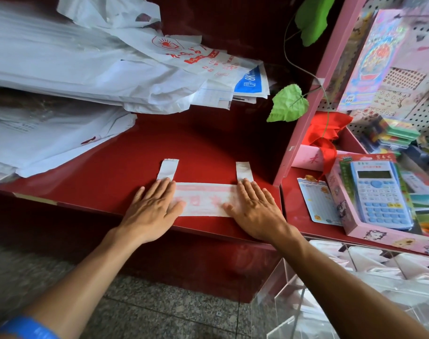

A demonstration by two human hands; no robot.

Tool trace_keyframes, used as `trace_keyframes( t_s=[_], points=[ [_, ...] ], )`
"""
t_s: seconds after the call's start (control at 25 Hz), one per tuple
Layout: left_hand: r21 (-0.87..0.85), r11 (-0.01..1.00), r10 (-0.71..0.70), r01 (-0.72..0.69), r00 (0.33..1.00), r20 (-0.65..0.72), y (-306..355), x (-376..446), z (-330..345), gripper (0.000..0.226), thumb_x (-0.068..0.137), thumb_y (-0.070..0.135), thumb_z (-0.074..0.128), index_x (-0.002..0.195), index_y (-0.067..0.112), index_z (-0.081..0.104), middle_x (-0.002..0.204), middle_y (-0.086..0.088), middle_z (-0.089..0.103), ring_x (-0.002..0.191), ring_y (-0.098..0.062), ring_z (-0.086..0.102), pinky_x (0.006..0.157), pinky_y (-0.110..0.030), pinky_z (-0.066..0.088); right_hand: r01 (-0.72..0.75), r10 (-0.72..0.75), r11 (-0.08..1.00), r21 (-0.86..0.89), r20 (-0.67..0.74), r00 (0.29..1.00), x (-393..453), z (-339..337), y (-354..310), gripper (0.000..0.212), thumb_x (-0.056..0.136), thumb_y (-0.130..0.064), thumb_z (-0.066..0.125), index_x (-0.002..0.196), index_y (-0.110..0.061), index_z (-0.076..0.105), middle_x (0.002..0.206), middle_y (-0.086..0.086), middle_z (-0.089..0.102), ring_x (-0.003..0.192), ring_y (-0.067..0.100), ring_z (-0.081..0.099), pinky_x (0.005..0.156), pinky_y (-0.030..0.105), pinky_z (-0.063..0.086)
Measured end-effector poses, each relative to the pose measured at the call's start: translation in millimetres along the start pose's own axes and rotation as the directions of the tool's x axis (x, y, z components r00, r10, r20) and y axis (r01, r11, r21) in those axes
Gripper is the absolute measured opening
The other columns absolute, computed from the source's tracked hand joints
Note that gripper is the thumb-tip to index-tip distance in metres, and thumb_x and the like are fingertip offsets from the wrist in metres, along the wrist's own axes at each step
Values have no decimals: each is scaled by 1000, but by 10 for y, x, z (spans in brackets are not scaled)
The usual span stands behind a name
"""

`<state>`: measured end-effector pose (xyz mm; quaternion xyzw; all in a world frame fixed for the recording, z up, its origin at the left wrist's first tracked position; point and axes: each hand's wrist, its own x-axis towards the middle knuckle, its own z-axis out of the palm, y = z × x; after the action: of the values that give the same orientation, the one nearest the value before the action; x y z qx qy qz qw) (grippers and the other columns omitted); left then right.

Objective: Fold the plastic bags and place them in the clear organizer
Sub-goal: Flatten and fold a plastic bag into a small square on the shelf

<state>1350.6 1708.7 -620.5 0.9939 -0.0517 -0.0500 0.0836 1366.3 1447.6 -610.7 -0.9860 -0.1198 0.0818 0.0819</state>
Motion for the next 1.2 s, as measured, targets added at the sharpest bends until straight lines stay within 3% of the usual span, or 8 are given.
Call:
trace_keyframes(
  t_s=[0.2, 0.32, 0.52, 0.64, 0.72, 0.88, 1.0, 1.2],
  points=[
    [37, 985, 167, -170, 983, 73, -293, -213, -88, 121, 61, 99, 22, 153, 30, -15, 155, 18, -25, 144, 1, -22, 119, -30, -12, 143, -141, 990, -5, 107, 984, -249, -54, 144, 123, 64, -95, 28, 156, -26, -15, 159, -13, -26, 146, 5, -25, 121, 38, -15],
    [-86, 963, 249, -254, 966, -71, -449, -324, -67, 98, 80, 47, 76, 150, 35, 9, 159, 16, 4, 149, -3, 6, 118, -19, -1, 239, -238, 968, -78, 19, 971, -343, -35, 221, 120, 70, -86, 51, 158, -25, -3, 161, -15, -13, 151, 8, -7, 123, 37, -4],
    [-511, 845, 45, -158, 973, -226, -602, -449, -167, 68, 76, -14, 71, 110, 46, 64, 120, 20, 66, 117, 1, 59, 103, -19, 42, 362, -317, 917, 169, -244, 917, -363, -24, 300, 54, 76, -50, 65, 126, -30, 64, 131, -13, 60, 113, 15, 56, 96, 42, 45],
    [-621, 773, -38, -132, 967, -253, -533, -480, -228, 42, 83, -8, 68, 91, 32, 76, 91, 24, 73, 92, 9, 65, 80, -5, 44, 373, -238, 833, 408, -344, 908, -366, -53, 331, 19, 80, -13, 75, 98, -18, 76, 99, -8, 73, 90, 6, 67, 79, 28, 52],
    [-709, 699, -137, -92, 956, -259, -468, -460, -232, 15, 91, 9, 67, 86, 20, 77, 80, 21, 73, 75, 9, 62, 67, -8, 41, 242, -64, 802, 546, -325, 943, -376, -115, 298, 4, 86, -17, 74, 90, -19, 76, 85, -9, 74, 79, 1, 67, 71, 21, 51],
    [-779, 626, -265, -29, 932, -248, -417, -402, -235, 11, 90, 28, 69, 90, 18, 66, 75, 2, 70, 72, -14, 58, 69, -29, 40, 45, 184, 650, 758, -215, 959, -264, -133, 240, 10, 91, -19, 68, 100, -16, 67, 88, -2, 74, 82, 12, 69, 65, 20, 51],
    [-789, 614, -260, 15, 948, -184, -393, -432, -272, 36, 79, 29, 81, 103, 30, 54, 81, 2, 75, 76, -8, 64, 74, -27, 44, -51, 315, 595, 802, -174, 933, -216, -187, 202, 33, 86, -20, 73, 111, -16, 52, 86, -1, 71, 75, 14, 66, 59, 22, 47],
    [-591, 807, -54, -15, 994, -100, -517, -481, -278, 40, 70, 13, 86, 88, 43, 66, 92, 6, 61, 86, -3, 58, 70, -19, 45, 31, 9, 678, 735, -50, 999, -322, -251, 209, 36, 74, -7, 83, 105, -20, 67, 99, 4, 69, 84, 25, 66, 69, 25, 51]
  ],
)
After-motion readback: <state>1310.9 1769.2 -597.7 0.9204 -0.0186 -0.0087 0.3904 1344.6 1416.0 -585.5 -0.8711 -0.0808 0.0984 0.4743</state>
